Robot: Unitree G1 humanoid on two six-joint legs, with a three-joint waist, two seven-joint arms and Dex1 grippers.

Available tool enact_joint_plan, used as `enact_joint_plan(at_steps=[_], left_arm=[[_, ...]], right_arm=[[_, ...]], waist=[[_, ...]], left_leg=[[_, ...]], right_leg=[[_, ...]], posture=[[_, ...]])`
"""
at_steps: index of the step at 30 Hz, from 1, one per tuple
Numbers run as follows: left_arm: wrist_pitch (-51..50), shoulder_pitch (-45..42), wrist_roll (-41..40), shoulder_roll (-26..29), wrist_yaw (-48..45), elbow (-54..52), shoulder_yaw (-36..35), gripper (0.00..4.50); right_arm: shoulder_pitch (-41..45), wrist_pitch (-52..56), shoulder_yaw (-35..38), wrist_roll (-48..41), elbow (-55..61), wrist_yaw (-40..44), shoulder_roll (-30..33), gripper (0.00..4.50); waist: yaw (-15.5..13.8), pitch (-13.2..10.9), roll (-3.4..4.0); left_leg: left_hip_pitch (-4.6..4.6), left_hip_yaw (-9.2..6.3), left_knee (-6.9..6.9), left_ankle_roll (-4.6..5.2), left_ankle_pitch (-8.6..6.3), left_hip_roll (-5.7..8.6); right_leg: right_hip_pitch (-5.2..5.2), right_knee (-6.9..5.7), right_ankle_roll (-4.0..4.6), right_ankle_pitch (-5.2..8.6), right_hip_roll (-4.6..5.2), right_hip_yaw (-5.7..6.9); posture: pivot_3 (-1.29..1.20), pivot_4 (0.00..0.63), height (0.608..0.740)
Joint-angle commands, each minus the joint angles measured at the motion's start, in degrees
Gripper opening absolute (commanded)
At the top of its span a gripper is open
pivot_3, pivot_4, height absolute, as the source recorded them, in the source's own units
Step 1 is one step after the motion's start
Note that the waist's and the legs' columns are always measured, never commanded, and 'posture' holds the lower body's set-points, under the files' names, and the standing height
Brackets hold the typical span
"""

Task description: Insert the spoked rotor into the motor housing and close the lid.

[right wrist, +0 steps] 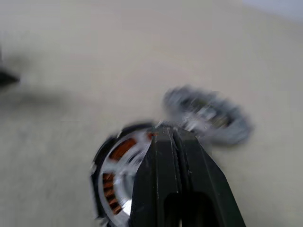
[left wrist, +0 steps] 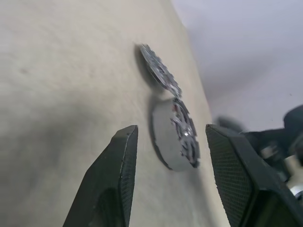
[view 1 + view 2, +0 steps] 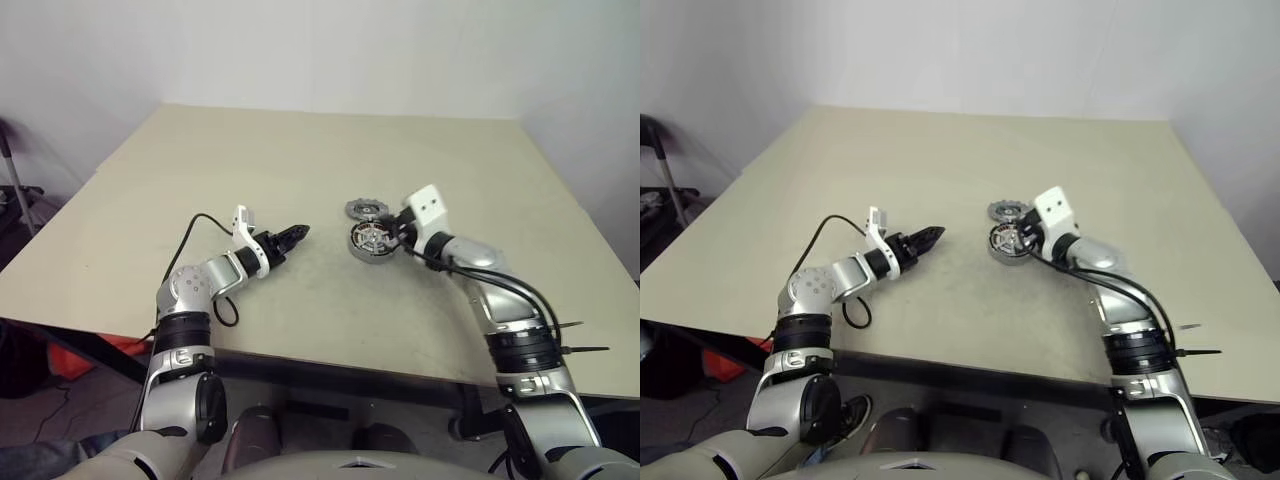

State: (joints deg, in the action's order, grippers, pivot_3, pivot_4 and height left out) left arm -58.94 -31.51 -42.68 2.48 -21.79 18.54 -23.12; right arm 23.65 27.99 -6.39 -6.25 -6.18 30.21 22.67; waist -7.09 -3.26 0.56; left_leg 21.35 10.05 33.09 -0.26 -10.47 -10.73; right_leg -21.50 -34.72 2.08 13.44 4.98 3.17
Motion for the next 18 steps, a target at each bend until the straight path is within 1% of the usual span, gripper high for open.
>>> enact_joint_plan(at_steps=[1, 5, 7, 8, 10, 12, 14, 16, 18], left_arm=[[1.9, 0.2, -0.6, 0.1, 1.3, -2.1, -0.4, 2.41], [3.8, 0.4, -0.8, 0.3, 2.5, -1.0, -1.3, 2.41], [5.0, 0.1, -0.6, 0.5, 2.9, 0.2, -1.8, 2.41], [5.5, 0.0, -0.5, 0.6, 2.9, 0.6, -1.9, 2.41], [6.4, 0.0, 0.0, 0.9, 2.4, 1.0, -1.3, 2.41], [7.3, 0.3, 1.5, 1.7, 1.2, 1.1, 0.8, 2.41], [10.9, 0.9, 5.8, 3.0, 0.5, 1.4, 4.7, 2.41], [15.0, 1.3, 9.7, 4.3, -0.6, 2.1, 8.1, 2.41], [17.7, 1.6, 12.2, 5.3, -1.4, 2.9, 10.1, 2.45]], right_arm=[[0.2, -2.0, 0.2, 1.3, -0.2, 0.1, 0.8, 0.0], [0.9, -1.7, 1.3, 1.0, 3.1, 1.6, 3.6, 0.0], [1.2, -2.2, 1.9, -0.2, 6.3, 4.0, 5.6, 0.0], [1.3, -2.7, 2.0, -0.9, 8.6, 6.2, 7.3, 0.0], [1.7, -3.4, 0.1, -0.3, 12.1, 12.8, 13.0, 0.0], [2.1, -8.6, -4.0, 4.0, 12.3, 19.3, 19.9, 0.0], [3.0, -15.0, -7.2, 6.4, 10.8, 26.5, 25.7, 0.0], [4.8, -20.0, -9.2, 6.7, 8.9, 33.1, 29.0, 0.0], [7.5, -25.2, -11.3, 8.9, 5.6, 36.6, 30.2, 0.4]], waist=[[0.1, 0.0, -0.01], [0.0, 0.0, -0.05], [0.0, 0.0, -0.05], [0.0, 0.0, -0.05], [-0.1, 0.0, -0.04], [-0.1, 0.0, -0.07], [-0.2, 0.0, -0.09], [-0.2, -0.1, -0.09], [0.2, -0.1, -0.09]], left_leg=[[0.06, 0.01, 0.0, 0.0, 0.0, 0.03], [0.05, -0.01, 0.01, -0.01, 0.01, 0.02], [0.05, -0.01, 0.02, -0.01, 0.01, 0.02], [0.04, -0.02, 0.02, -0.02, 0.01, 0.02], [0.05, -0.02, 0.01, -0.01, 0.01, 0.01], [0.05, -0.04, 0.0, 0.01, -0.01, 0.01], [0.03, -0.05, 0.02, 0.04, -0.03, 0.01], [0.01, -0.06, 0.02, 0.09, -0.06, 0.01], [0.0, -0.06, 0.04, 0.3, -0.18, -0.01]], right_leg=[[-0.1, 0.0, 0.0, 0.0, 0.01, -0.01], [-0.06, -0.01, -0.02, 0.0, 0.0, -0.01], [-0.05, -0.01, -0.03, 0.0, 0.0, -0.01], [-0.06, -0.02, -0.04, 0.0, 0.0, -0.01], [-0.08, -0.02, -0.06, 0.01, -0.02, -0.01], [-0.03, -0.01, -0.12, 0.04, -0.02, -0.01], [0.02, 0.01, -0.18, 0.08, -0.01, -0.01], [0.04, 0.0, -0.22, 0.11, -0.01, -0.01], [0.04, -0.01, -0.22, 0.11, -0.02, -0.01]], posture=[[0.0, 0.0, 0.74], [0.0, 0.0, 0.74], [0.0, 0.0, 0.74], [0.0, 0.0, 0.74], [0.0, 0.0, 0.74], [0.0, 0.0, 0.74], [0.0, 0.0, 0.74], [0.0, 0.0, 0.74], [0.0, 0.0, 0.74]])
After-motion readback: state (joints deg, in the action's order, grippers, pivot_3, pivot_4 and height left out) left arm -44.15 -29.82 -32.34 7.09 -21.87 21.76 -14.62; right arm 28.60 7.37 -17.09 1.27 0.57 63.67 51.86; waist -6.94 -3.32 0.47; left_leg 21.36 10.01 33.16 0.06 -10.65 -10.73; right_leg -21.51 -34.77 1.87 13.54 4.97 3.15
